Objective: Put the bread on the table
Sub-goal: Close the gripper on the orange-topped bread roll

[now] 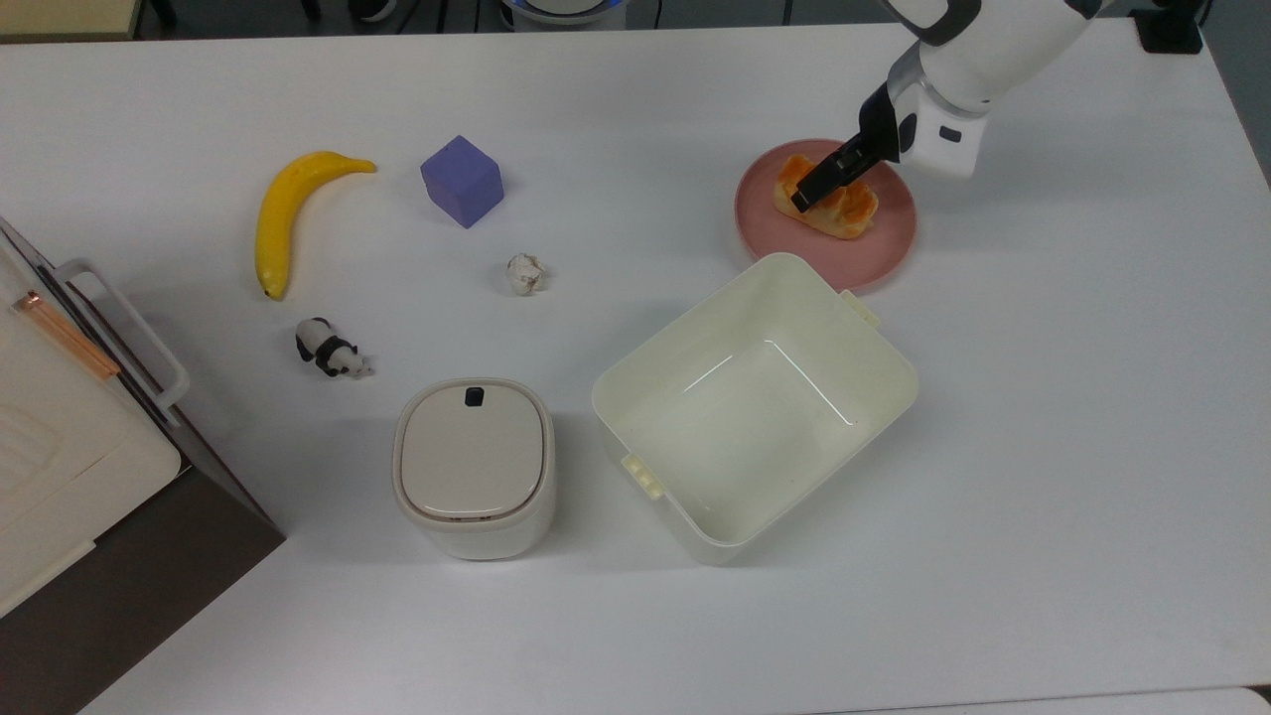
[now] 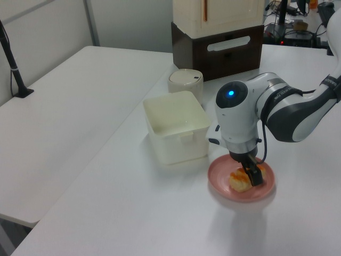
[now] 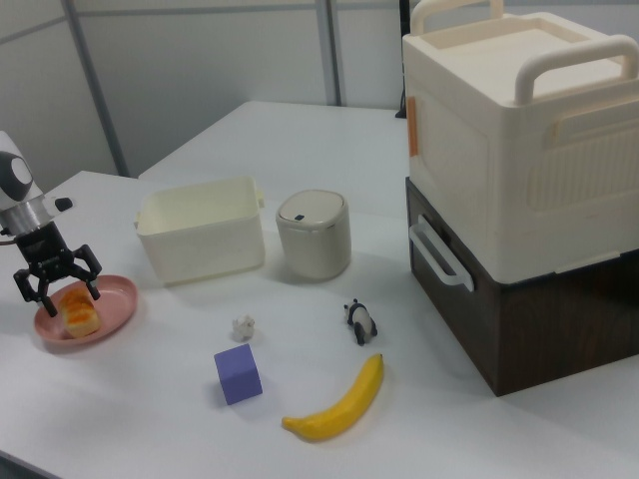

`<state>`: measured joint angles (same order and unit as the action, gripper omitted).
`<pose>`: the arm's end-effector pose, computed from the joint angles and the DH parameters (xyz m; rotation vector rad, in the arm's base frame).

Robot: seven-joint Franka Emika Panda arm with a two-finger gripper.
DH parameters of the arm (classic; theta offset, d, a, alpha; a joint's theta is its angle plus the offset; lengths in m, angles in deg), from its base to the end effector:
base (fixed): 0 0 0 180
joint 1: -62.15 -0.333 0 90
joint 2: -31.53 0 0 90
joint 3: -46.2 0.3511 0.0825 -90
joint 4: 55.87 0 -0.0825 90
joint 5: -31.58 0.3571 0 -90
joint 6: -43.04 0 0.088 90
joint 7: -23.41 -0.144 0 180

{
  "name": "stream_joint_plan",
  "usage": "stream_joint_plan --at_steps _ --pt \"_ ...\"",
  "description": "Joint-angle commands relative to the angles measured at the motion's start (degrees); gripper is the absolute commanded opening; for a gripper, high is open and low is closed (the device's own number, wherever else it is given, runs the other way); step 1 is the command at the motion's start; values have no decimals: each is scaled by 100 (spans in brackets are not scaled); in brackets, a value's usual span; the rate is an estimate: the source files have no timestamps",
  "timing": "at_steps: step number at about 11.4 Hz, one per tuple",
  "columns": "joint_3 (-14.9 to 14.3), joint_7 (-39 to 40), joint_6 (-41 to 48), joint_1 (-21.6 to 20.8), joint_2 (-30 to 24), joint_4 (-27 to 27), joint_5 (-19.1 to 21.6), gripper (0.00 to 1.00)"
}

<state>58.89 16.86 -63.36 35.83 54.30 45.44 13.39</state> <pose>0.4923 0.3399 0.3360 2.6589 0.9679 -0.2735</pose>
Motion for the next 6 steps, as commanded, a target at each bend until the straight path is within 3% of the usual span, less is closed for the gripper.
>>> stream_joint_plan --at_steps 1,4,6 --pt "-38 57 -100 30 -124 126 -106 49" --pt "-38 75 -92 47 -124 126 -106 17" --pt "-38 136 -83 91 -132 109 -114 15"
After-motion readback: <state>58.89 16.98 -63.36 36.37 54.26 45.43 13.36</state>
